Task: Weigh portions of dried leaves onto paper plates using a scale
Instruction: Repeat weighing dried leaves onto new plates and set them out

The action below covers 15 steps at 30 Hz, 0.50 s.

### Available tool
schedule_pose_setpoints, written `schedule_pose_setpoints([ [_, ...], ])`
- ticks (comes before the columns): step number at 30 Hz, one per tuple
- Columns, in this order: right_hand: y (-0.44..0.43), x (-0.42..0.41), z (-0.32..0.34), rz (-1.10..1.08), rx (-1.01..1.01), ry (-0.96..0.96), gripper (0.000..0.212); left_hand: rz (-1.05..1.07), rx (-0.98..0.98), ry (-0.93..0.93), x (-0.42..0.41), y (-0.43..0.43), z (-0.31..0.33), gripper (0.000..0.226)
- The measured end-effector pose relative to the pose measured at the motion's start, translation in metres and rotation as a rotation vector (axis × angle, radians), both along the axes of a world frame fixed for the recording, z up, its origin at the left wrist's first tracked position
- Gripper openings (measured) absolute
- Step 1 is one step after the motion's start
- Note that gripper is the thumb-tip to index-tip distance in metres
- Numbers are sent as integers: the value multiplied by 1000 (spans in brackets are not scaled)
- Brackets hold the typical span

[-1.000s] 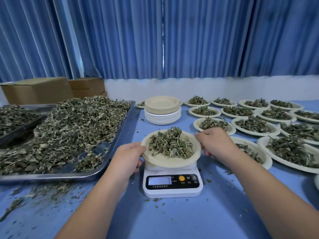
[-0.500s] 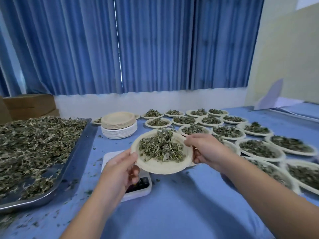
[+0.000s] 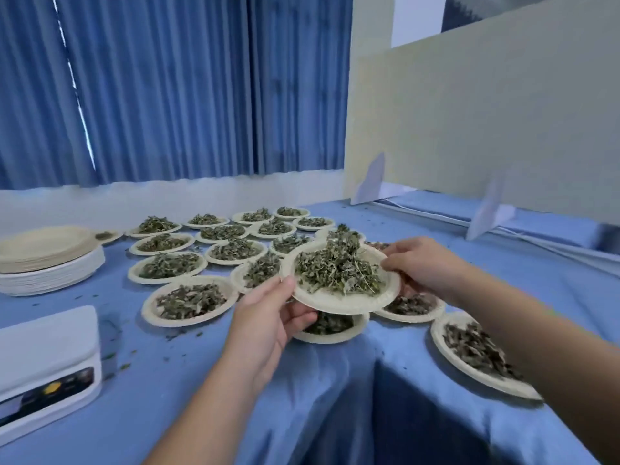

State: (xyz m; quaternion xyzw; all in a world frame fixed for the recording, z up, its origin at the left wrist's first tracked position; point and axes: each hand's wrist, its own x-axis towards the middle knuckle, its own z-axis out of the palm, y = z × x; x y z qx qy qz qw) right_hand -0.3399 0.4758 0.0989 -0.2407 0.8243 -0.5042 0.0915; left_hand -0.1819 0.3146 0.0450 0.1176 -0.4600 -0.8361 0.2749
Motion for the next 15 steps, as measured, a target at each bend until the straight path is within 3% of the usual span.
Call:
schedule_pose_setpoints([
  [6,113,-46,7,-230,-21,-15,11,-244,56,26,-61,76,12,21],
  [15,238,-85,-21,-647,41,-82,10,-357,24,-43,-93,135,15,12],
])
